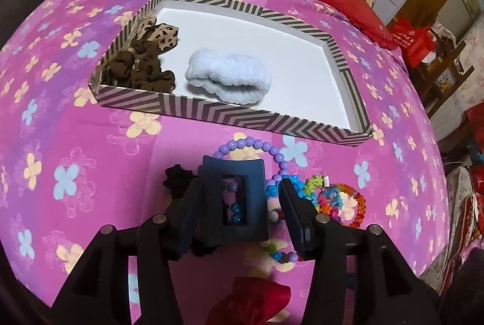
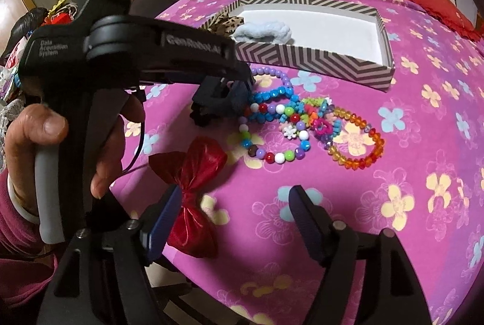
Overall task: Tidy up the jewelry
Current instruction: 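Grasp the red satin bow with the right gripper while the left holds the blue clip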
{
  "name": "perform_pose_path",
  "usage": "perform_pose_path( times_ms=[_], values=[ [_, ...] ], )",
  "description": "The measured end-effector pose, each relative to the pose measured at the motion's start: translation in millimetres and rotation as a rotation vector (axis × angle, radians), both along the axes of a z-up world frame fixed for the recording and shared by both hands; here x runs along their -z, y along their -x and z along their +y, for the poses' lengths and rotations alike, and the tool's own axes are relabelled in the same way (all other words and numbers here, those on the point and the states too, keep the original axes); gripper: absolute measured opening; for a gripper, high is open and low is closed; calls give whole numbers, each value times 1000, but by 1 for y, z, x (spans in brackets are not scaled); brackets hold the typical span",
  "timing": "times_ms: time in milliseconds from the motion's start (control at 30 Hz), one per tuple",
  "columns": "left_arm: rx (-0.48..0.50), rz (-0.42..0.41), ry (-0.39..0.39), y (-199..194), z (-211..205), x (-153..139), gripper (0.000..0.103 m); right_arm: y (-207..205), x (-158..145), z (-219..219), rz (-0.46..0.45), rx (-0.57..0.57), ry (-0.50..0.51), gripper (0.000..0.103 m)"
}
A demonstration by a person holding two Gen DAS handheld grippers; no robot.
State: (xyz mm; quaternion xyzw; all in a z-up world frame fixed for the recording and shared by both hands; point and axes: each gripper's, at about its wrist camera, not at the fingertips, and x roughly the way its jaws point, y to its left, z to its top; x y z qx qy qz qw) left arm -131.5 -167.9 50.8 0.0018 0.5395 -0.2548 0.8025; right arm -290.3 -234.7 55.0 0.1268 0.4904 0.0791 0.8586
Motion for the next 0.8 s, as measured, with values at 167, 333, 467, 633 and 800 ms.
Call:
perform_pose_path(
  times_ms=[167,333,467,633,800],
  values=[
    [29,-17,-47,5,-6,2,50,-2,2,2,3,-4,-2,77],
    [35,8,-81,4,-9,13,50,-3,2,5,4,-11,-2,77],
    [40,4,-80,4,-9,14,44,-3,3,10,9,-25,13,77],
    [30,30,17,0,5,7,44,-5,7,30,15,-91,33,71],
    [29,6,54,-2,20,-10,44,-14,15,53,32,-168,61,48]
  ],
)
